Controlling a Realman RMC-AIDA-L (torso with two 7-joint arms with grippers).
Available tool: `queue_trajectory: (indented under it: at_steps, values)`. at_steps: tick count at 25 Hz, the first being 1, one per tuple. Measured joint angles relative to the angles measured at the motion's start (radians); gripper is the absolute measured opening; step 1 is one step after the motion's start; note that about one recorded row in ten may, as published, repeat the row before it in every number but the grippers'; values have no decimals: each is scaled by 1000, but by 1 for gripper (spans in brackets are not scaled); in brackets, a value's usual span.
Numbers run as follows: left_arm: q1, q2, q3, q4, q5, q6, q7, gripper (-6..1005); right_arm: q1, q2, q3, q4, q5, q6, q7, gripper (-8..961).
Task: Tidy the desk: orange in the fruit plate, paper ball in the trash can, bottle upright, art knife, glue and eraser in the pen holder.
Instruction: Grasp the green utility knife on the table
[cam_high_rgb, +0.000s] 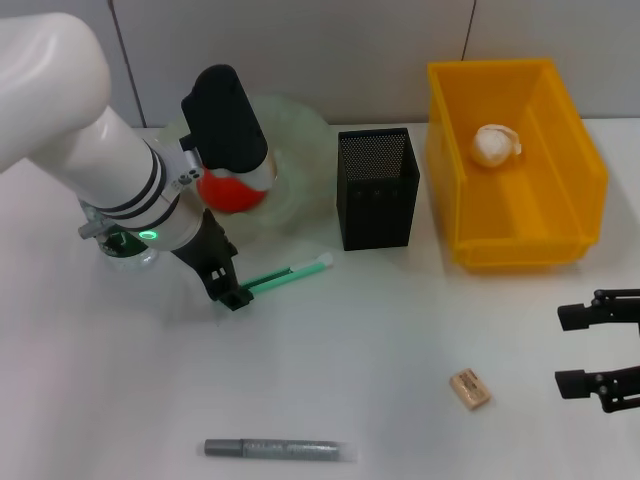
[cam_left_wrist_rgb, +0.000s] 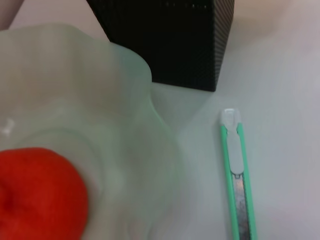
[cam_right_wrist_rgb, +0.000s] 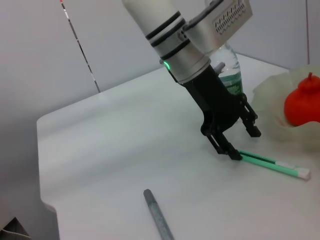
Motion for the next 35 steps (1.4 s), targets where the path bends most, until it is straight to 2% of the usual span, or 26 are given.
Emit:
queue_trajectory:
  at_steps: [4, 9, 16, 35]
  values:
    - [-6, 0, 0, -18, 2, -5, 8, 668, 6, 0, 0, 2, -2, 0, 0, 781]
    - [-7, 0, 0, -20, 2, -5, 11, 594, 10, 0, -1, 11, -2, 0, -1, 780]
    - [-7, 0, 0, -21, 2, -4, 11, 397, 11, 0, -2, 15, -2, 1, -1, 779]
    - [-19, -3, 26, -29, 2, 1, 11, 394, 10, 0, -2, 17, -2, 3, -2, 775]
